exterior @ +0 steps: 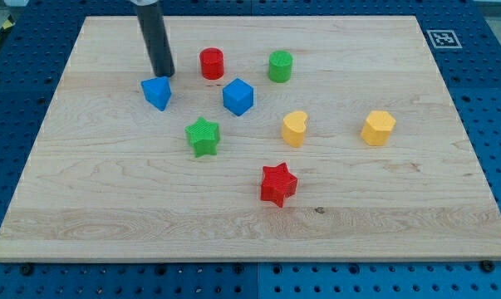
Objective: Place the yellow heart to bottom left of hexagon
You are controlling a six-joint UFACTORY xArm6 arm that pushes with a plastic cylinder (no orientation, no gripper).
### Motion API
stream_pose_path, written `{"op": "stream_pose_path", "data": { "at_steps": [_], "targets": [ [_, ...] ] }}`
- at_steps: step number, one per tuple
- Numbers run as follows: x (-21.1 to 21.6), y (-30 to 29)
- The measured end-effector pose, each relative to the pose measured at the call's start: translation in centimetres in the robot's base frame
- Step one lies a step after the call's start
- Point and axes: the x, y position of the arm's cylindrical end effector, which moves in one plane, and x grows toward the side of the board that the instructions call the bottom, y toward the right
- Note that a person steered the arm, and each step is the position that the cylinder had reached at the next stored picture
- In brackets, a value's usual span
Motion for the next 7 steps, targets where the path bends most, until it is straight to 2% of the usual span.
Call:
{"op": "stream_pose_path", "data": {
  "at_steps": [2, 5, 7],
  "targets": [
    [1.2, 4.8],
    [5.8, 6.4],
    [9.0, 10.0]
  ]
}}
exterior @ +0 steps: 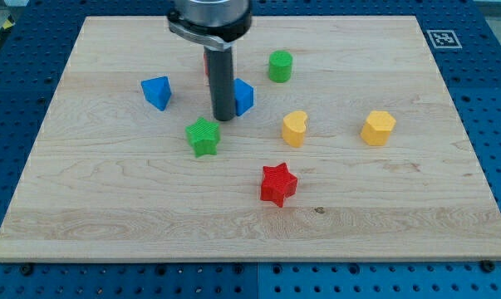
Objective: Place the yellow heart to bottom left of hexagon
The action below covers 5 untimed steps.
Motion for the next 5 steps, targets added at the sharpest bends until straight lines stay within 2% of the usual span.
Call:
{"op": "stream_pose_path", "data": {
  "at_steps": [3, 5],
  "targets": [
    [2.1, 9.2],
    [5.8, 13.6]
  ]
}}
